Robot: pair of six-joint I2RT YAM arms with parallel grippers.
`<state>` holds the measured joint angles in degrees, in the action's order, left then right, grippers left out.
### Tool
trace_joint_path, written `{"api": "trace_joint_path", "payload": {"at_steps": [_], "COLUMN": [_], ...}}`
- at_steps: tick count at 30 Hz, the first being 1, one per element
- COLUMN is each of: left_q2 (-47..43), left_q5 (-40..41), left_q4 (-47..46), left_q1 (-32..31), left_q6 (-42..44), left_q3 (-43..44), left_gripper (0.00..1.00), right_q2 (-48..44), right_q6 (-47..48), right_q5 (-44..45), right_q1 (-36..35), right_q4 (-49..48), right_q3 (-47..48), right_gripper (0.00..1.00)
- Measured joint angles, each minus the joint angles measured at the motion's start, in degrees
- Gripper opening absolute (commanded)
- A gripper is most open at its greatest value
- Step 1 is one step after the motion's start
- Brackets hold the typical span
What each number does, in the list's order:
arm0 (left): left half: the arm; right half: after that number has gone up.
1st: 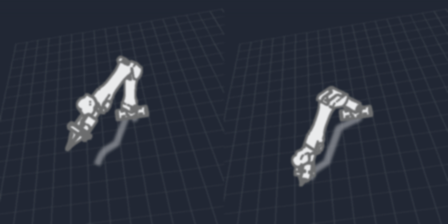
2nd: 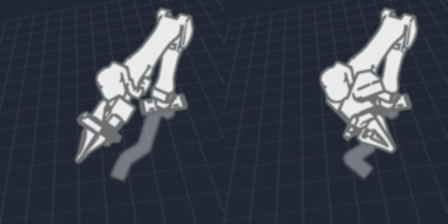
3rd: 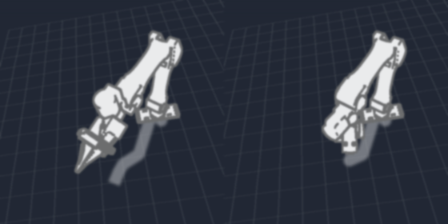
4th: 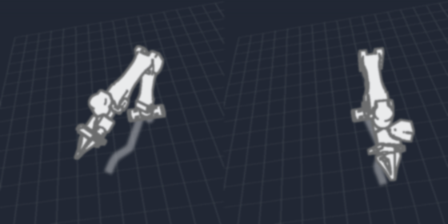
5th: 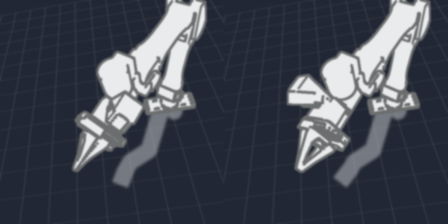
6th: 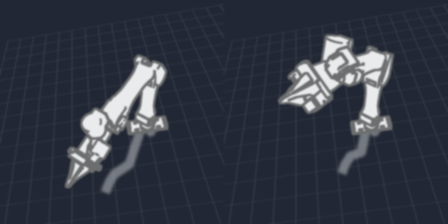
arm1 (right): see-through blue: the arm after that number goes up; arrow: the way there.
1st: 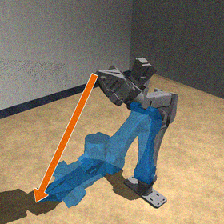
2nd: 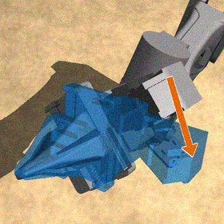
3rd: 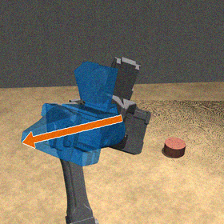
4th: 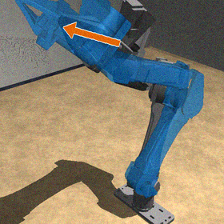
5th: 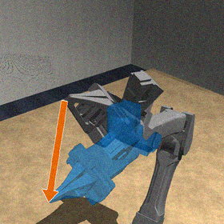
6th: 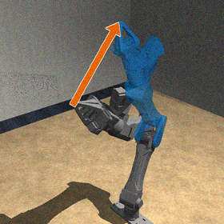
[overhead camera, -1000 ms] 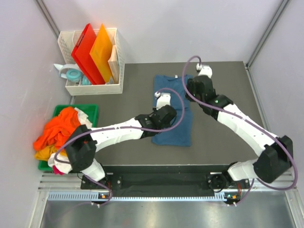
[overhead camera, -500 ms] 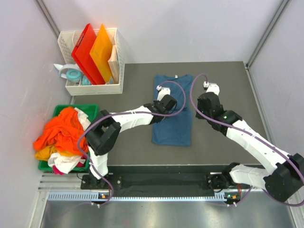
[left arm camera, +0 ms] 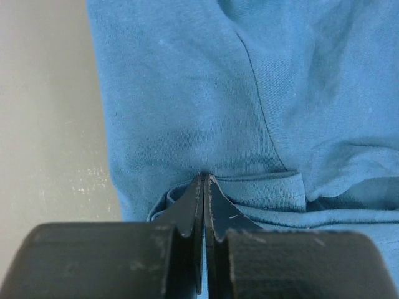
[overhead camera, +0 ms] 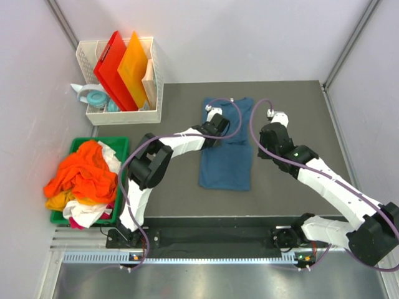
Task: Fold and stack the t-shirts
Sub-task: Fold the folded rectangular tshirt in 1/3 of the way, then grab one side of the 2/3 rectangular tshirt with both arms
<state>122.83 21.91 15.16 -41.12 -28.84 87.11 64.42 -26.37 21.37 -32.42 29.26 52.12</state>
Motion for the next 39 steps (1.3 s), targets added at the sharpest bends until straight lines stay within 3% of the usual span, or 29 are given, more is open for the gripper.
{"api": "trace_joint_path", "payload": {"at_steps": [4, 5, 7, 9, 11, 16, 19, 21, 29, 39], "left_q2": [-0.07, -0.31, -0.83, -2.89, -6.78, -18.93, -25.86, -28.63, -30.34, -34.01], "left_q5": [-0.61, -1.55, -2.05, -2.71, -3.15, -2.73, -1.42, -1.01, -0.83, -0.39], "left_q4": [0.02, 0.13, -0.02, -0.07, 0.22, 0.92, 0.13, -0.07, 1.64, 1.51], "left_q1": [0.33, 0.66, 0.74, 0.92, 0.85, -1.33, -5.27, -7.8, -11.15, -11.17], "left_q6": [-0.17, -0.26, -0.44, -1.09, -1.57, -4.04, -5.9, -7.56, -13.0, -14.36], "left_q3": [0.02, 0.0, -0.37, -2.71, -6.32, -13.57, -18.36, -21.68, -32.48, -34.95], "left_gripper": [0.0, 0.09, 0.17, 0.44, 0.6, 0.66, 0.79, 0.96, 0.99, 0.96], "right_q2": [-0.7, -1.11, -1.16, -1.18, -1.16, -0.87, -0.55, 0.15, 5.29, 10.32], "right_q6": [0.26, 0.33, 0.42, 0.31, 0.26, -1.95, -4.0, -5.79, -13.68, -19.61], "right_q5": [0.0, 0.02, 0.02, 0.02, -0.04, -1.49, -2.58, -3.61, -3.85, -1.77], "right_q1": [-0.09, -0.09, -0.09, -0.09, -0.09, -0.24, -0.85, -1.4, -10.71, -16.17], "right_q4": [0.55, 0.66, 0.61, 0.44, 0.13, -1.11, -2.08, -3.21, -5.07, -7.37], "right_q3": [-0.55, -0.79, -0.79, -0.79, -0.87, -3.61, -6.58, -9.11, -14.99, -14.99], "right_gripper": [0.27, 0.31, 0.39, 0.43, 0.44, 0.45, 0.45, 0.45, 0.45, 0.44]}}
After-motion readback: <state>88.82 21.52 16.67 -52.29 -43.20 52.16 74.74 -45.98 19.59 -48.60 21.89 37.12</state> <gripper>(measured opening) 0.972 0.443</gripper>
